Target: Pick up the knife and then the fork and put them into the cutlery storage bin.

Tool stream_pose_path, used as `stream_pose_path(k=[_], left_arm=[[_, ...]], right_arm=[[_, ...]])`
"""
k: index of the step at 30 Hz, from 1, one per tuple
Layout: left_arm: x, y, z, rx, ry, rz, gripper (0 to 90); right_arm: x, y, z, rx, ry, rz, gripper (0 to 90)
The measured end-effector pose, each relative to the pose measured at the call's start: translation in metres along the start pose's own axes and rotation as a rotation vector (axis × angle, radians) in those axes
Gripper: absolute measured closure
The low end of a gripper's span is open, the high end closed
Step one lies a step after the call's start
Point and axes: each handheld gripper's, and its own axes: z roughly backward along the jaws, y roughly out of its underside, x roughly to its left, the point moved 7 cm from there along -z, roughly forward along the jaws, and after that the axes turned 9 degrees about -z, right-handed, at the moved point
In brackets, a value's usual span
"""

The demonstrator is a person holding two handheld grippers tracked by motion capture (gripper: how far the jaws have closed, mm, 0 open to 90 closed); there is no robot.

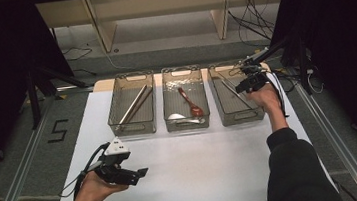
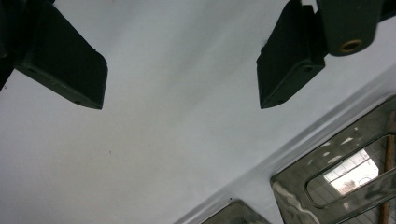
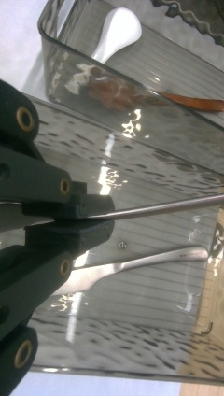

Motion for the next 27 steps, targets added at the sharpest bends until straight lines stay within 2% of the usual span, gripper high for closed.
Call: stream_pose_path(k=[1, 3, 4, 10, 16, 21, 27], left_arm=[[0.0, 0.0, 0.0, -0.001, 0.002, 0.001, 15.8], [0.0, 0.0, 0.0, -0.001, 0.003, 0.001, 15.8], [0.0, 0.0, 0.0, -0.002, 0.003, 0.001, 15.8], [0.0, 0.0, 0.0, -0.001, 0.003, 0.002, 15.7], [0.0, 0.0, 0.001, -0.003, 0.002, 0.006, 15.6], [0.001, -0.001, 0.001, -0.009, -0.001, 0.014, 15.6], [0.002, -0.001, 0.002, -0.015, 0.0, 0.015, 15.6]], right_arm=[[0.001, -0.001, -0.001, -0.008, 0.006, 0.003, 85.4], [0.003, -0.002, -0.003, -0.016, 0.002, 0.005, 71.8], [0.003, -0.003, -0.004, -0.021, 0.009, 0.004, 68.8], [0.005, -0.001, 0.002, -0.025, -0.033, -0.005, 63.1], [0.008, 0.006, 0.011, -0.037, -0.066, 0.018, 55.8], [0.017, 0.018, 0.024, -0.067, -0.128, 0.018, 47.8], [0.03, 0.04, 0.038, -0.1, -0.17, 0.046, 42.2]])
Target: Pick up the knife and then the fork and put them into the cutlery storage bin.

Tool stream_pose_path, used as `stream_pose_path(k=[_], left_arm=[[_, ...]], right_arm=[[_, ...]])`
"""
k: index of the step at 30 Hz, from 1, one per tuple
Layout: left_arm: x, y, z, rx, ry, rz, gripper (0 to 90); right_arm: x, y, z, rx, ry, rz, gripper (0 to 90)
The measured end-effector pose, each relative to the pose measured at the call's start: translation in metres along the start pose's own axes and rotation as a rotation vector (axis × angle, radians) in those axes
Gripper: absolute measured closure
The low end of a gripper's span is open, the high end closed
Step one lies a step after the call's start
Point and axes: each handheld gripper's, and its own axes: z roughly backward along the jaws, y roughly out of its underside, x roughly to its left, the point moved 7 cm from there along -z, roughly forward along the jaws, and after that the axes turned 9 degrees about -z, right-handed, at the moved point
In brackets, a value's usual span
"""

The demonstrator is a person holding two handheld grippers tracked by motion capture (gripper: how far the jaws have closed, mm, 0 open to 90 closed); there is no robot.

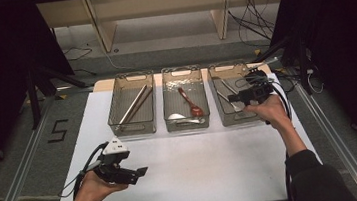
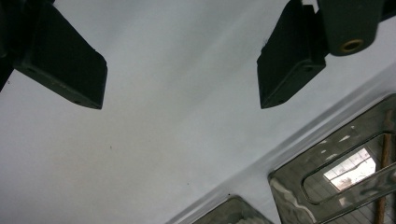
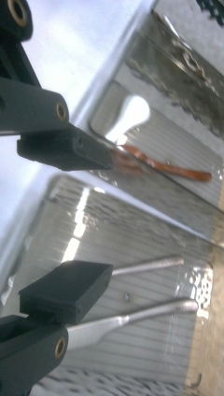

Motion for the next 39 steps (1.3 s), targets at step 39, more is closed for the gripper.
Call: stream_pose_path(k=[39], left_arm=[[0.001, -0.005, 0.004, -0.08, 0.026, 0.038, 15.4]], right_arm=[[0.073, 0.101, 0.032, -0.139, -0.19, 0.133, 27.8]])
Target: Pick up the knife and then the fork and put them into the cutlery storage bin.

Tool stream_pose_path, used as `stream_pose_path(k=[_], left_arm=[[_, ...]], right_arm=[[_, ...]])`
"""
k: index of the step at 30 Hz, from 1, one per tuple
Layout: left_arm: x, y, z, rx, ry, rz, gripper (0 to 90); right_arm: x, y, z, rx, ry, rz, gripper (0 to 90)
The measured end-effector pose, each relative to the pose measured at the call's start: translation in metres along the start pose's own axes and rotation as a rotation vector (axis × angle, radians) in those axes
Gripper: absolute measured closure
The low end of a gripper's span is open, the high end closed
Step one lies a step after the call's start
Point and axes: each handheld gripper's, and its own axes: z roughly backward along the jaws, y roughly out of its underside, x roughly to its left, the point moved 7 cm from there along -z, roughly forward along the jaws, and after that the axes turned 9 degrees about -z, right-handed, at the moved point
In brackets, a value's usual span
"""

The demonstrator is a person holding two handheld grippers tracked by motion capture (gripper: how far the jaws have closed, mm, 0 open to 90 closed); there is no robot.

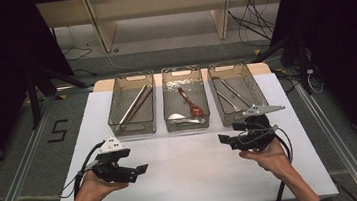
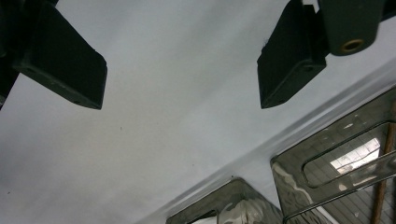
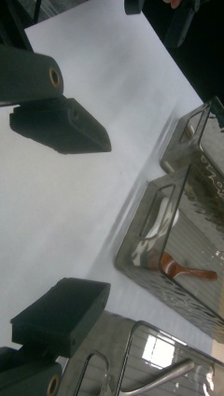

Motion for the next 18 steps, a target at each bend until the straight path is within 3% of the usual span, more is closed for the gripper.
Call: stream_pose_path(k=[6, 9, 18], left_arm=[[-0.002, -0.002, 0.0, -0.015, 0.004, 0.0, 15.4], [-0.002, -0.002, -0.001, -0.02, 0.019, 0.01, 15.2], [-0.004, -0.005, 0.001, -0.054, 0.014, 0.005, 15.2]], right_arm=[[0.006, 0.009, 0.004, -0.021, -0.013, 0.02, 27.2], [0.006, 0.013, 0.008, -0.036, -0.022, 0.017, 26.9], [0.008, 0.024, 0.015, -0.083, -0.024, 0.014, 24.1]])
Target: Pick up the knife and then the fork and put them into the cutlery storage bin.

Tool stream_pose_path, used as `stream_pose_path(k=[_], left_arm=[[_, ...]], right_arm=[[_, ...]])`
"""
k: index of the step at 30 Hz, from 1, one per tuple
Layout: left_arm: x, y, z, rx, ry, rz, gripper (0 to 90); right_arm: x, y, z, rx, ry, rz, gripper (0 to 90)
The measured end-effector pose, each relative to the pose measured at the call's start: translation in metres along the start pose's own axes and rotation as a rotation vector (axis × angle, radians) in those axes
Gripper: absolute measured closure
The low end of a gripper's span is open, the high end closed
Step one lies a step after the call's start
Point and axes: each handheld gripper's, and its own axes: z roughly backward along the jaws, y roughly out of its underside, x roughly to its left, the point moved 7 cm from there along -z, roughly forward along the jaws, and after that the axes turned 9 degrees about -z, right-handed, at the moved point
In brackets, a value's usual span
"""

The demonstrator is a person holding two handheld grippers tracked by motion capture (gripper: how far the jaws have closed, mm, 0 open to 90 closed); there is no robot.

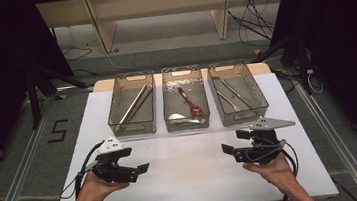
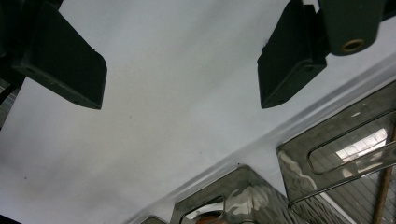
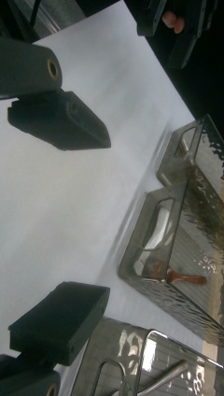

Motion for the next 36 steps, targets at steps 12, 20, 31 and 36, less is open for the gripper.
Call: stream_pose_path(k=[12, 20, 31, 36], left_arm=[[-0.008, -0.002, 0.004, -0.038, 0.007, 0.001, 15.2], [-0.007, -0.002, 0.004, -0.048, 0.004, 0.007, 15.1], [-0.006, -0.001, 0.003, -0.044, 0.004, 0.01, 14.6], [-0.005, 0.0, 0.002, -0.045, 0.002, 0.008, 14.4]], right_arm=[[0.003, 0.016, 0.006, -0.006, 0.009, 0.013, 20.2], [0.001, 0.016, 0.009, -0.023, 0.021, 0.009, 19.4], [0.001, 0.016, 0.008, -0.026, 0.021, 0.011, 18.1], [0.001, 0.016, 0.007, -0.022, 0.021, 0.015, 16.8]])
